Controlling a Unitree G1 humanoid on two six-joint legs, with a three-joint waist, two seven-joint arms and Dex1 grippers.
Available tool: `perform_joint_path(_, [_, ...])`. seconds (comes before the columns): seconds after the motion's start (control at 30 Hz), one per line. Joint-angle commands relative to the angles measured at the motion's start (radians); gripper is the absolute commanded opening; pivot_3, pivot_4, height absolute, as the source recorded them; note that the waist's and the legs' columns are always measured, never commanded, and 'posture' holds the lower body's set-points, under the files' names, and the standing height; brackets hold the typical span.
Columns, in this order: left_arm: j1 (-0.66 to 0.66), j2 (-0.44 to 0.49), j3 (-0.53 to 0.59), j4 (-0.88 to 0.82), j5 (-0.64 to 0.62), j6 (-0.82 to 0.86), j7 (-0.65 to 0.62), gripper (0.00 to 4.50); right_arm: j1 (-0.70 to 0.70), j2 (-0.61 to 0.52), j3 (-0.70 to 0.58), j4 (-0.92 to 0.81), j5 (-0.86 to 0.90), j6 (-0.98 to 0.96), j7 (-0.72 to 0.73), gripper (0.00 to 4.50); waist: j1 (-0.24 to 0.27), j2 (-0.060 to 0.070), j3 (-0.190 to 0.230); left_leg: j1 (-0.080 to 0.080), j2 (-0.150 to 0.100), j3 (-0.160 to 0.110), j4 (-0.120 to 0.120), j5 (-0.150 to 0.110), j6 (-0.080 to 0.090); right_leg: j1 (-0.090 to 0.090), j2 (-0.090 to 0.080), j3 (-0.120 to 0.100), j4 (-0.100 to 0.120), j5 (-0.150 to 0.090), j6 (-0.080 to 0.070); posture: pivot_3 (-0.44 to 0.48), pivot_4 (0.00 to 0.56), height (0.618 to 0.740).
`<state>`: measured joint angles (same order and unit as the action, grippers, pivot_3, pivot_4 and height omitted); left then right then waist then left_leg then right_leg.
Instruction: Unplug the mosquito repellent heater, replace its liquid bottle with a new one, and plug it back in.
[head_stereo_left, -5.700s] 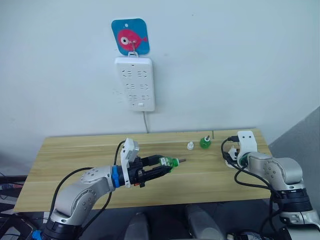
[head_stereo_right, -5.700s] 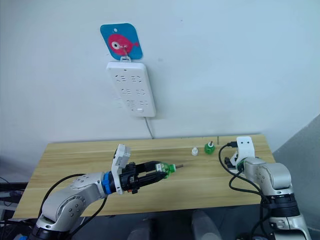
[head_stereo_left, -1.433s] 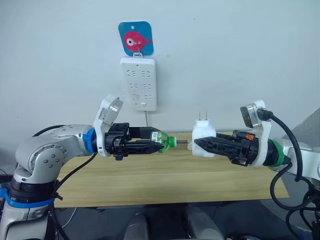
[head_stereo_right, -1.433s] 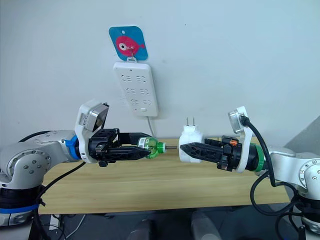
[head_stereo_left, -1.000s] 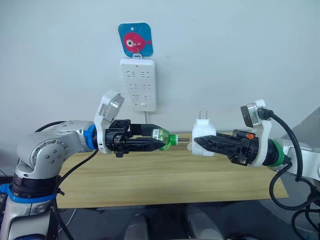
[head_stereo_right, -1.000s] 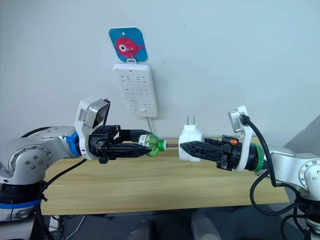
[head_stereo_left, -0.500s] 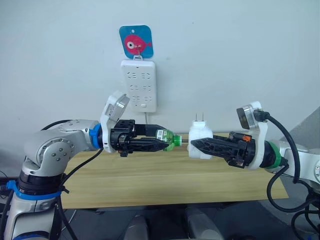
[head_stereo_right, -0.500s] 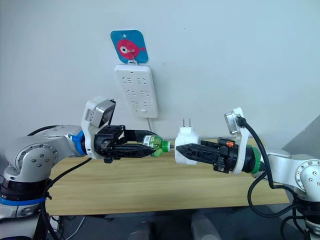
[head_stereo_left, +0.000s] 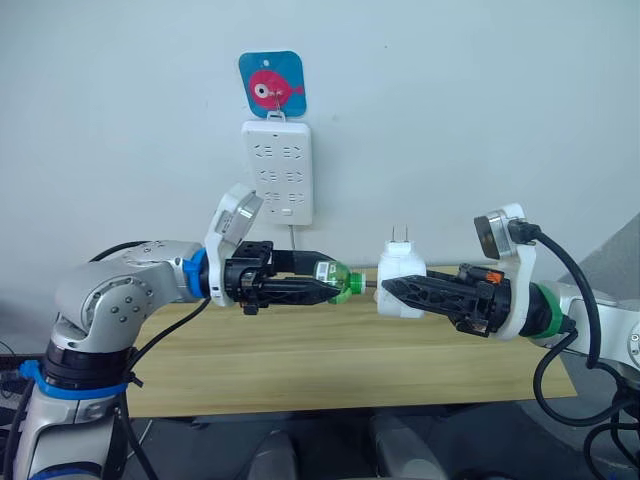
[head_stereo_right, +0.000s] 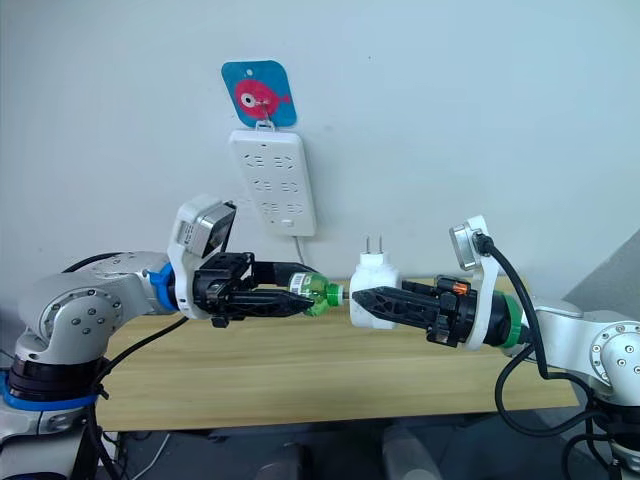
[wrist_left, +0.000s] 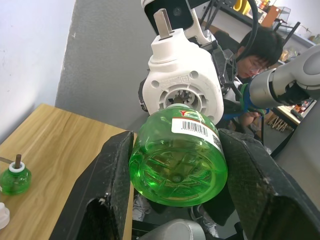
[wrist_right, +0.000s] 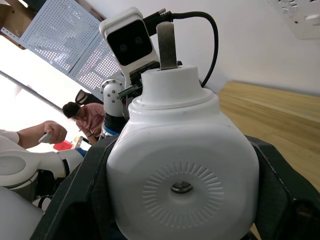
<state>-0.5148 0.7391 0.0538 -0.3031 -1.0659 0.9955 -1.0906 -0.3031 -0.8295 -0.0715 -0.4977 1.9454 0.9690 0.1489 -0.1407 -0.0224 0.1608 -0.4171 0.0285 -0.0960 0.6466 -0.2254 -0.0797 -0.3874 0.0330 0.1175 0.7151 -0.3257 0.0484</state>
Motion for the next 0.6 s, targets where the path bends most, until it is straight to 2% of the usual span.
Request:
perform_joint_path(0.03, [-0.020,0.001,0.025,-0.008,-0.031,0.008,-0.008,2.34,-0.002,-0.010,-0.009,-0.025,0.027,-0.021,0.012,3.04,0.000,0.000,0.000,0.000,0.000,0.000,0.000,0.000,0.000,0.000,0.000,0.000,0.000,0.000,0.000,-0.133,0.077,0.724])
perform_joint_path(0.6, [-0.013,-0.009,-0.011,-0.017,-0.004,-0.004,-0.033,2.34,0.005,-0.001,0.002,-0.029,0.027,-0.026,0.031,3.04,0.000,0.000,-0.001,0.000,0.000,0.000,0.000,0.000,0.000,0.000,0.000,0.000,0.000,0.000,0.000,-0.131,0.078,0.724])
